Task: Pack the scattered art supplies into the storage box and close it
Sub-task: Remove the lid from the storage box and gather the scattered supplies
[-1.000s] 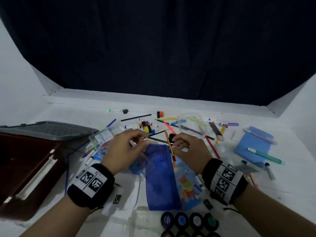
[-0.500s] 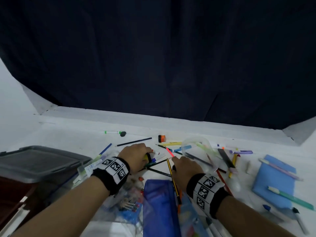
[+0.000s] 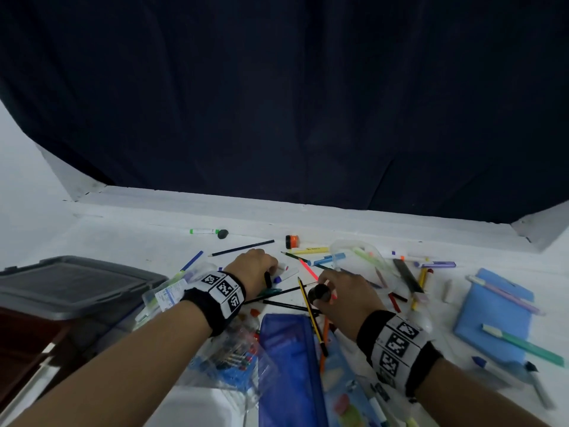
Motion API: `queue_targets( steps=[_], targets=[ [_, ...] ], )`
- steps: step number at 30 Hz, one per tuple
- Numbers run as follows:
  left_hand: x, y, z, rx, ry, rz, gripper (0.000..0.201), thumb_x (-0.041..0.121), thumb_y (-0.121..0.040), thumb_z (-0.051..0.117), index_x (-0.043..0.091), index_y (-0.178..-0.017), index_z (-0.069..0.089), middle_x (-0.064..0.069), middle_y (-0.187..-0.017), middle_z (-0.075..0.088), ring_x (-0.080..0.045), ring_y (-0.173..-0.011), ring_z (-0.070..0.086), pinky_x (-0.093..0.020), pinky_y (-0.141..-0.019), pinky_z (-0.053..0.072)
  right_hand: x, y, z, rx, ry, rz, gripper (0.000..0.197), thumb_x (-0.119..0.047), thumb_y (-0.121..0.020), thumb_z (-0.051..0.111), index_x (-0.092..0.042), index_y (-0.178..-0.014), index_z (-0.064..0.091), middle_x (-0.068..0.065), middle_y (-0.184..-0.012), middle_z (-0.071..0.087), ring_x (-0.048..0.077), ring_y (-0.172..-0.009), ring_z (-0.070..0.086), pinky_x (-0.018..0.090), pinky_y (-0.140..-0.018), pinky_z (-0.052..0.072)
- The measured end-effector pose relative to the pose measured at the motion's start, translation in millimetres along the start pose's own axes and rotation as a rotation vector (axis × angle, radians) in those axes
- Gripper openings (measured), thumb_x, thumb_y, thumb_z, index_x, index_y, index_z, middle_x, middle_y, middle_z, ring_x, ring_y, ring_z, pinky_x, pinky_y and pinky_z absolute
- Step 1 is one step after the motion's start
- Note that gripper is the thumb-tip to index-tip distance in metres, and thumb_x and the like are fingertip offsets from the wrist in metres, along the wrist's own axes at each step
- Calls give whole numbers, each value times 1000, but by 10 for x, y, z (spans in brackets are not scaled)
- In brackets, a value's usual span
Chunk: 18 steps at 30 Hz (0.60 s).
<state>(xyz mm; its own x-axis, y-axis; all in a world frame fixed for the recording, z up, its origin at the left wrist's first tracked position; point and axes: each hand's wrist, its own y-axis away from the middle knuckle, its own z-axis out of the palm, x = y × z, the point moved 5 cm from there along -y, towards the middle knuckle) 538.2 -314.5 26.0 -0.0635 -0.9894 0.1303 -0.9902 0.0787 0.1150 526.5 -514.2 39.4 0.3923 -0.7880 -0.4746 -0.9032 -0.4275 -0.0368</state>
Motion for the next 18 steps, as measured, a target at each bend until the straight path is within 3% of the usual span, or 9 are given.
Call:
queue_targets(
  steps=[3, 6, 8, 11, 14, 18],
  targets=[
    [8, 96, -84, 58, 58, 21, 20, 25, -91, 68, 17, -109, 66, -7, -116, 57, -25, -109, 56, -30, -95, 45, -18, 181, -162, 67, -185, -7, 19, -30, -77, 73, -28, -88, 57, -8, -84, 66, 8, -74, 64, 30, -69, 55],
    [77, 285, -271, 142, 123, 62, 23, 17, -88, 69, 22, -110, 68, -3, -114, 61, -20, -104, 58, -29, -92, 47, -43, 392, -348, 157, -356, -17, 23, -23, -75, 79, -26, -83, 57, -10, -77, 66, 1, -68, 65, 13, -59, 49],
    [156, 477, -414, 197, 200, 94, 22, 15, -87, 70, 24, -107, 68, 2, -106, 66, -16, -97, 61, -31, -88, 51, -72, 550, -463, 204, -449, -12, 26, -19, -74, 80, -25, -82, 57, -11, -74, 66, 0, -67, 65, 12, -57, 48],
    [285, 863, -604, 267, 336, 151, 19, 16, -88, 71, 28, -103, 68, 13, -97, 70, -3, -89, 63, -27, -81, 53, -108, 780, -558, 227, -575, 1, 28, -18, -72, 81, -27, -79, 55, -9, -76, 67, 8, -69, 67, 26, -61, 56],
    [415, 1330, -750, 313, 425, 186, 19, 21, -88, 73, 31, -104, 69, 18, -99, 69, 1, -90, 61, -19, -76, 50, -187, 1007, -574, 200, -718, 7, 28, -14, -73, 81, -19, -77, 53, 3, -77, 70, 24, -65, 69, 44, -62, 58],
    [458, 1926, -756, 363, 638, 186, 27, 24, -83, 79, 34, -107, 70, 16, -106, 69, -6, -95, 67, -22, -84, 54, -331, 1309, -503, 117, -1106, 94, 20, 9, -81, 69, 2, -90, 52, 25, -76, 63, 40, -66, 68, 46, -67, 59]
  ],
)
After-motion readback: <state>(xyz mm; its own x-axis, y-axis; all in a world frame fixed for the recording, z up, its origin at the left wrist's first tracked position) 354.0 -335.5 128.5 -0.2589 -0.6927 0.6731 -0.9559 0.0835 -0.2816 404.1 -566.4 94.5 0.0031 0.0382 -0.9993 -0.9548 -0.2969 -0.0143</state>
